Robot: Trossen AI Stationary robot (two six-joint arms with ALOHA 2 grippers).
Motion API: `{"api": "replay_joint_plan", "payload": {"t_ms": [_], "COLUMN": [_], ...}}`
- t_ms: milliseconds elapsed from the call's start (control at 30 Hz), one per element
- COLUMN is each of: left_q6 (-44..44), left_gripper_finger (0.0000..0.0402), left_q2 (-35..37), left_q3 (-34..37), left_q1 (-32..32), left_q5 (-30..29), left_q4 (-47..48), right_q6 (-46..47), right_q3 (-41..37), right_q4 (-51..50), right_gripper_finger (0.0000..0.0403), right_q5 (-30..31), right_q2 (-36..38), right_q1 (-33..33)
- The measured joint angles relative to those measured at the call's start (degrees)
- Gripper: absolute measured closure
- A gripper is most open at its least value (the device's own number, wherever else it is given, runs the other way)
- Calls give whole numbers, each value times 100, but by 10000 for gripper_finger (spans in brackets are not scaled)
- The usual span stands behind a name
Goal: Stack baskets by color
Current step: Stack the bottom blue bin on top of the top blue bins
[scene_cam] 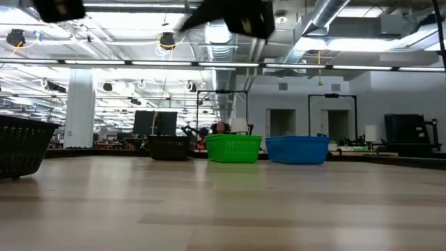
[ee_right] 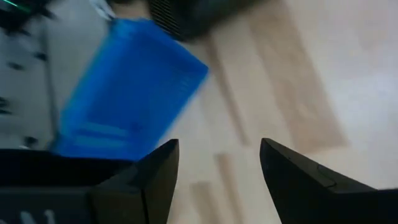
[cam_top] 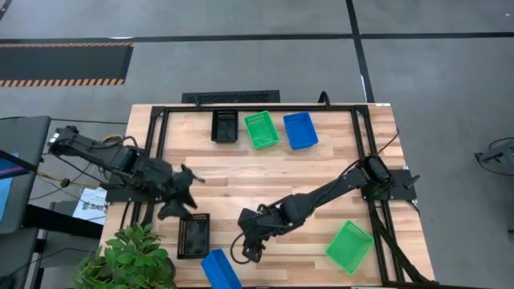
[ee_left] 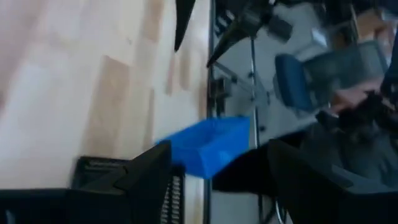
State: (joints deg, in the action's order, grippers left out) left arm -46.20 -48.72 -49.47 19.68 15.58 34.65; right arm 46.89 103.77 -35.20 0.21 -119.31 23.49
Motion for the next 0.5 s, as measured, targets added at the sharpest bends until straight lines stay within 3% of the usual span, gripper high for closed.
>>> {"api": "replay_joint_plan", "payload": {"t_ms": [200, 500], "left_q6": [-172, -462], "left_gripper_finger": [145, 145], "left_q2": [-462, -632], "left_q3": [11, 7], "left_q1": [743, 969], "left_q5": [-94, -539], "left_q4": [132, 60], "right_q6": [332, 840], "right_q3": [0, 2], "right_q4": [1192, 1758], "right_gripper_finger": [157, 158], "right_q5": [76, 851], "right_q2": [2, 0], "right_q1": [229, 495]}}
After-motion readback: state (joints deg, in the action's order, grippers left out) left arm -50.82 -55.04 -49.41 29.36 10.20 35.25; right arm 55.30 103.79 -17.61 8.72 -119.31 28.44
